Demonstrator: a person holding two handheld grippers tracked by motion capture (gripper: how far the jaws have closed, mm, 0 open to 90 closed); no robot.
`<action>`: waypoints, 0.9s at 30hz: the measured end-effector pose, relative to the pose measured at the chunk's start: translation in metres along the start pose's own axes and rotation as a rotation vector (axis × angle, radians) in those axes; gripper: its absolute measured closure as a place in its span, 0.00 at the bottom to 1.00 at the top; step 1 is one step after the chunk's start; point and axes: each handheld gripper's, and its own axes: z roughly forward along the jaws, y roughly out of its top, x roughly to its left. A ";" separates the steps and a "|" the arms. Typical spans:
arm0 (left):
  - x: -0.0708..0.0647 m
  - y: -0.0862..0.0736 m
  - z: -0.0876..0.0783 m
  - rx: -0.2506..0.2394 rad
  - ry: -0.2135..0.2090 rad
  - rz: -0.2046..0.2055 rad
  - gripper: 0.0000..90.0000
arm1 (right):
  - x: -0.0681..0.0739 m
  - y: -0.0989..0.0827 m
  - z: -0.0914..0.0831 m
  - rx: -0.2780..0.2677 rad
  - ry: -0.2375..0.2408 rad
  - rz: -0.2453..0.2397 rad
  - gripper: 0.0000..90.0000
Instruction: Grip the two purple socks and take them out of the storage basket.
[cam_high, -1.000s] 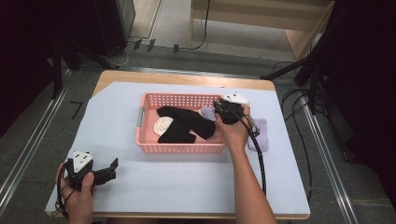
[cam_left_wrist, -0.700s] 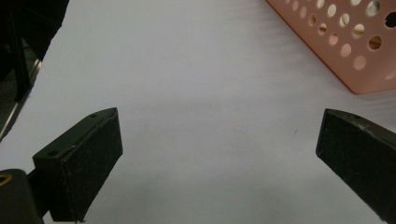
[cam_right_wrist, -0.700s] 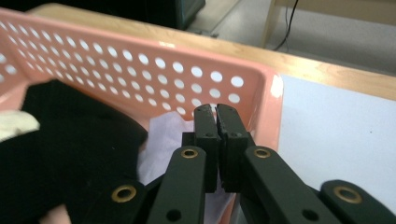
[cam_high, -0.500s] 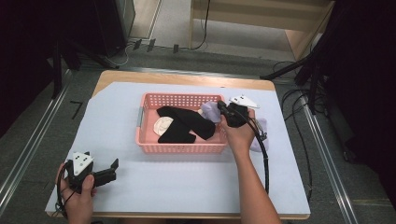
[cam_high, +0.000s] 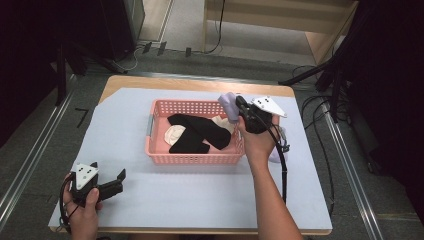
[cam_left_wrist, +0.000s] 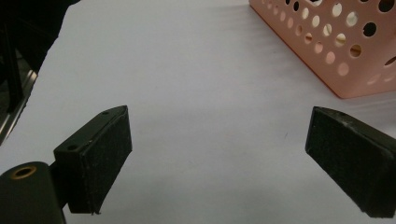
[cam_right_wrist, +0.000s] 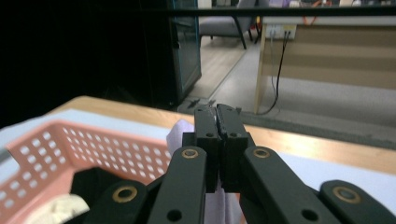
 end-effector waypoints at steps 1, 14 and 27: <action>0.001 0.000 0.000 -0.001 -0.003 -0.001 0.09 | 0.002 0.003 -0.001 -0.007 0.005 0.002 0.99; 0.002 0.000 0.000 -0.003 -0.013 -0.016 0.05 | 0.015 0.033 -0.023 -0.101 0.038 -0.016 0.99; 0.000 -0.001 -0.001 -0.023 -0.019 0.012 0.01 | -0.038 0.023 -0.081 -0.114 -0.057 -0.015 0.99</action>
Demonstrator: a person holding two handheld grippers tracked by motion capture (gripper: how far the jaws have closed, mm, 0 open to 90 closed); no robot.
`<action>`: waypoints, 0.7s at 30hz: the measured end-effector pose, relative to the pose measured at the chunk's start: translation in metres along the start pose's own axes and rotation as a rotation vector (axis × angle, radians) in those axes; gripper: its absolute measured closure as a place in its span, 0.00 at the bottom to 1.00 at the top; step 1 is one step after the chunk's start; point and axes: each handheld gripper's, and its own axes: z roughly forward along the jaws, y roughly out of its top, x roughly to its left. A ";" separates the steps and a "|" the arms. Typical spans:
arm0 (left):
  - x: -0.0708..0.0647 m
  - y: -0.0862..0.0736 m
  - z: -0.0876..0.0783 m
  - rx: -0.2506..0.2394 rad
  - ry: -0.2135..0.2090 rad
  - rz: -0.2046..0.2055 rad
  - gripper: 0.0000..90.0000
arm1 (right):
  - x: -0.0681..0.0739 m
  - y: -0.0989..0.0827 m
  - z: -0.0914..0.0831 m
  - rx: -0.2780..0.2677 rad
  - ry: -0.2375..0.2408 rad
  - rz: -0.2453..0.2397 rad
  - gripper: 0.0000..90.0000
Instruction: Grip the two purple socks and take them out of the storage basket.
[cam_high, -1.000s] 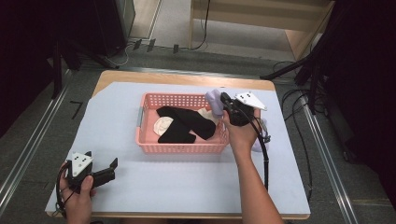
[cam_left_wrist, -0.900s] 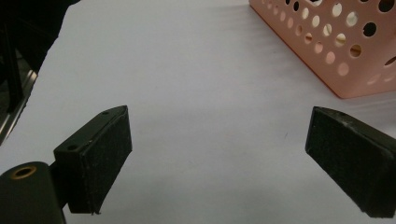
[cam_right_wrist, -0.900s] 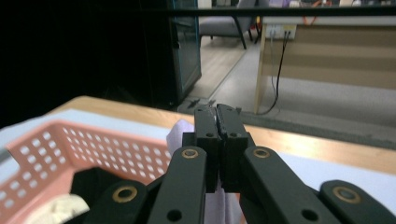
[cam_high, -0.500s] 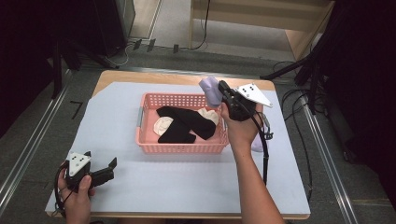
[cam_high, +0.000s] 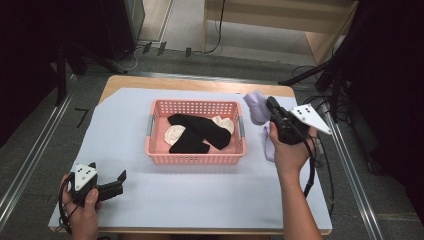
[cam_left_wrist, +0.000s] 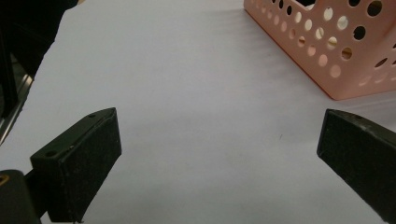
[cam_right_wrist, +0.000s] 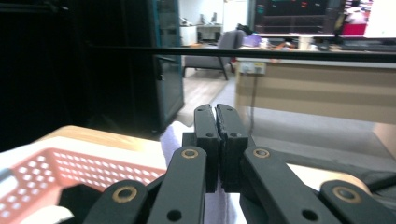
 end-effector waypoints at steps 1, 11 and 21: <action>-0.001 0.000 -0.001 -0.003 -0.001 0.010 0.01 | -0.006 -0.002 -0.004 0.002 -0.010 0.004 0.99; -0.002 -0.001 -0.004 -0.027 -0.011 0.026 0.00 | -0.041 -0.041 -0.035 0.053 -0.082 0.055 0.99; -0.003 -0.002 -0.004 -0.027 -0.014 0.034 0.00 | -0.050 -0.087 -0.032 0.154 -0.140 0.072 0.93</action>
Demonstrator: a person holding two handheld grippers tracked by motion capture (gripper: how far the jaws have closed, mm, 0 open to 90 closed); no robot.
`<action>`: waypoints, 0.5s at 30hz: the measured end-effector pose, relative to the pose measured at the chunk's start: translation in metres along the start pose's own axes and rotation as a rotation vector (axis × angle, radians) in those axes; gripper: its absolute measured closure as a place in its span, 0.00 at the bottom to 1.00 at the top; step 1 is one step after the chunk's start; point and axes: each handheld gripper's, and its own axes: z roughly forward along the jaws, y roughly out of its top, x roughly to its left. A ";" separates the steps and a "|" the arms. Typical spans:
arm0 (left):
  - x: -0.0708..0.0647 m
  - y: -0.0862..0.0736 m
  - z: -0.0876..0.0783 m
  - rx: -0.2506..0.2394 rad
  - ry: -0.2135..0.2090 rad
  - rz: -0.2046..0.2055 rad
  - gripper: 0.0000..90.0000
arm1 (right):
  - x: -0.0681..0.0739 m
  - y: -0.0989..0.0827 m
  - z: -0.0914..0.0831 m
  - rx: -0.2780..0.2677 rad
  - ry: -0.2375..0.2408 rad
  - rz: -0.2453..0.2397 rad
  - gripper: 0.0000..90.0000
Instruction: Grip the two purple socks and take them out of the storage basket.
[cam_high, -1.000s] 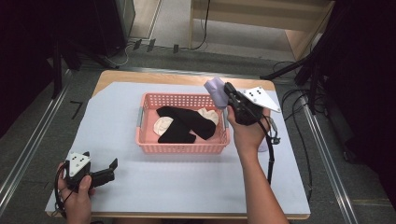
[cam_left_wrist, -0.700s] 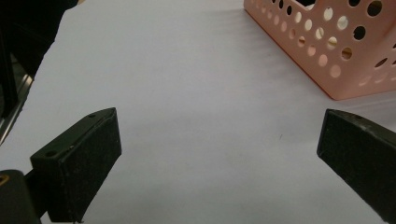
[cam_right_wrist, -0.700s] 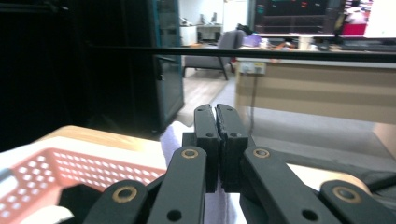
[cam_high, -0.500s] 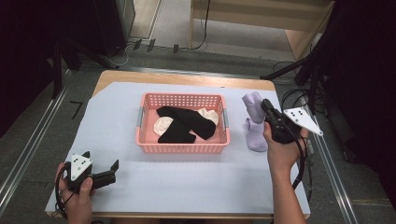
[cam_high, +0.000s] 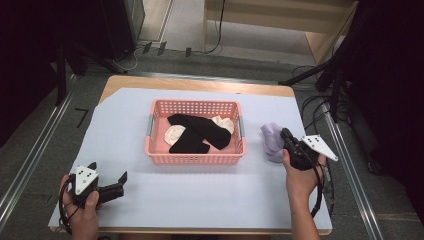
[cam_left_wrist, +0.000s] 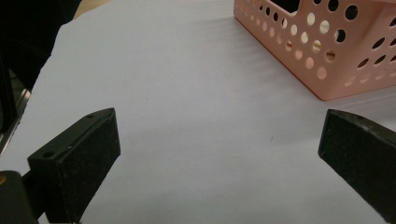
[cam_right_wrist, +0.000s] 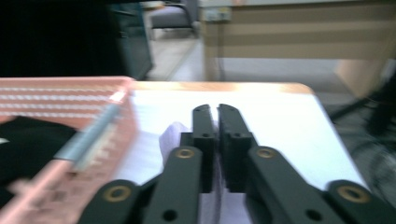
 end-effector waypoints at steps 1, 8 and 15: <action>0.000 0.000 0.000 0.000 0.000 0.000 0.00 | 0.000 0.000 0.000 0.000 0.000 0.000 0.93; 0.001 0.000 0.000 0.000 -0.007 -0.005 0.00 | -0.018 -0.019 -0.012 -0.023 -0.057 0.120 0.53; 0.001 0.000 0.000 0.000 -0.006 -0.003 0.00 | -0.025 -0.033 -0.035 -0.001 -0.048 0.123 0.27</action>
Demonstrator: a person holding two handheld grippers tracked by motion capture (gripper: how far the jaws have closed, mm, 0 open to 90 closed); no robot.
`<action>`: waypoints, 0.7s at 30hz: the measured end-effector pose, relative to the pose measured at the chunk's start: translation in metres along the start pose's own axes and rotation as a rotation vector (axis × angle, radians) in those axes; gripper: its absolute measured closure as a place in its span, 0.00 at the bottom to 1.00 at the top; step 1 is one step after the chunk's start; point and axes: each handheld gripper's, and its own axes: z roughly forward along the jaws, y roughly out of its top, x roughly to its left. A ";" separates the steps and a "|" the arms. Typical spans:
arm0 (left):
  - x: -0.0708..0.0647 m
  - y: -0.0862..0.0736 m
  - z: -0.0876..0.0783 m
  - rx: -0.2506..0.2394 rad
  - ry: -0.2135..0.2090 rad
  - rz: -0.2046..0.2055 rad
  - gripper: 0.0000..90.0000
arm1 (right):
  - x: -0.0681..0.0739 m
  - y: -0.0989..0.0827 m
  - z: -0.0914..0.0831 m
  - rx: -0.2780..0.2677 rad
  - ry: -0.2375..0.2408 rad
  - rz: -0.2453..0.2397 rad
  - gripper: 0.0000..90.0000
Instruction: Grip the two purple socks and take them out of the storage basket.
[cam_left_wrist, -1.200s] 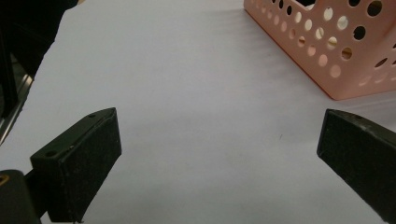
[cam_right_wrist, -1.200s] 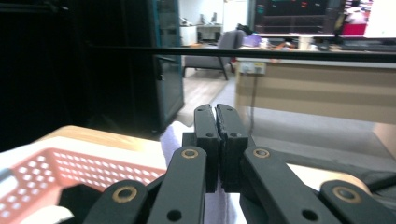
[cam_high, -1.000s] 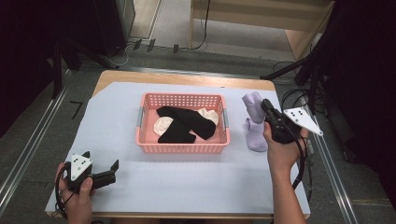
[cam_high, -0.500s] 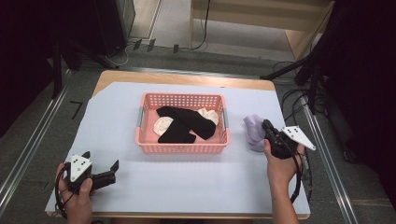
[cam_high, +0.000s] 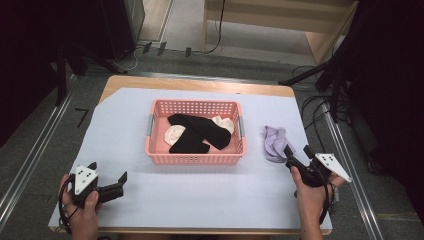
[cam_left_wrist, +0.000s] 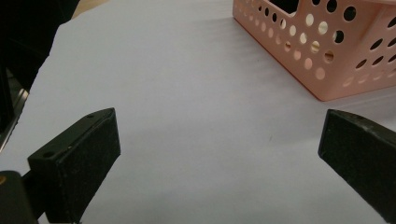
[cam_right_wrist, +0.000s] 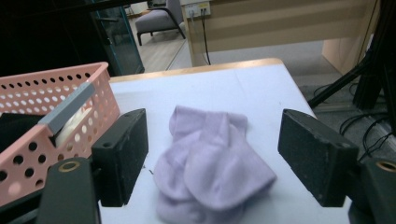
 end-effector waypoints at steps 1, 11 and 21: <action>0.000 0.000 0.000 0.000 -0.002 0.001 0.00 | -0.005 -0.002 -0.006 0.011 0.012 0.010 0.27; 0.000 0.000 0.000 0.001 -0.010 0.008 0.00 | -0.032 -0.021 -0.032 0.043 -0.013 -0.021 0.25; -0.001 0.000 -0.001 -0.008 -0.012 0.008 0.00 | -0.053 -0.040 -0.058 0.060 -0.059 0.024 0.25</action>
